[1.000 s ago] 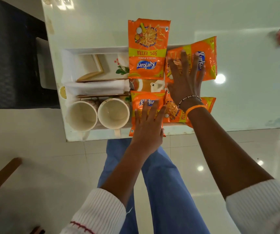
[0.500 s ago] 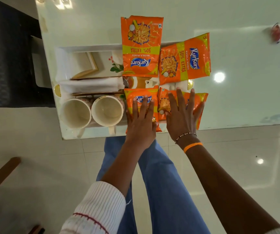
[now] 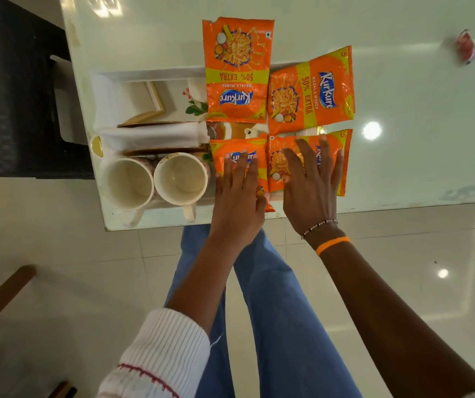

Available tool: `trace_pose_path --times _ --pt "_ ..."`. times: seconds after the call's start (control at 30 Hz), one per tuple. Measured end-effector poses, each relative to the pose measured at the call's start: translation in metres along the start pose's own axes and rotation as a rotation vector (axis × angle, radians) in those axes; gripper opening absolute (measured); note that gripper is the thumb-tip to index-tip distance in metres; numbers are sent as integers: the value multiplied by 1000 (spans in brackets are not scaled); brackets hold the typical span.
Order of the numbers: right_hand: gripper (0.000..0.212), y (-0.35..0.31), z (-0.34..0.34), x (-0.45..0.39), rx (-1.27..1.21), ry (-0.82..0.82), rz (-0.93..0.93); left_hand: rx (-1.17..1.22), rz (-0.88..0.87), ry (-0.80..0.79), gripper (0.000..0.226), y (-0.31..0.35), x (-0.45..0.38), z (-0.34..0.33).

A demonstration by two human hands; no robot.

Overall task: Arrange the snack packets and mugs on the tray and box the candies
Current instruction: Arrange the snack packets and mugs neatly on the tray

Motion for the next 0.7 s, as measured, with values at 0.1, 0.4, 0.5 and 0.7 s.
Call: trace_pose_path --times 0.1,0.4,0.5,0.7 --pt "27 -6 4 30 -138 126 -149 253 -6 181 35 1 28 16" --pt "8 -3 -39 60 -1069 89 -1023 1289 841 357 13 -90 101 -10" --pt "18 -7 -47 46 -1364 71 -1152 1513 1026 501 19 -137 94 -2" --pt "29 -4 -59 42 -1493 87 -1299 1772 993 467 42 -178 73 5"
Point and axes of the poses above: each hand's wrist, its own x-axis away from the middle knuckle, its own z-axis out of the back of the hand, y = z × x, the point moved 3 cm from there along -x, towards the middle knuckle, and after that the axes turned 3 degrees about -x, right-handed, at the moved point
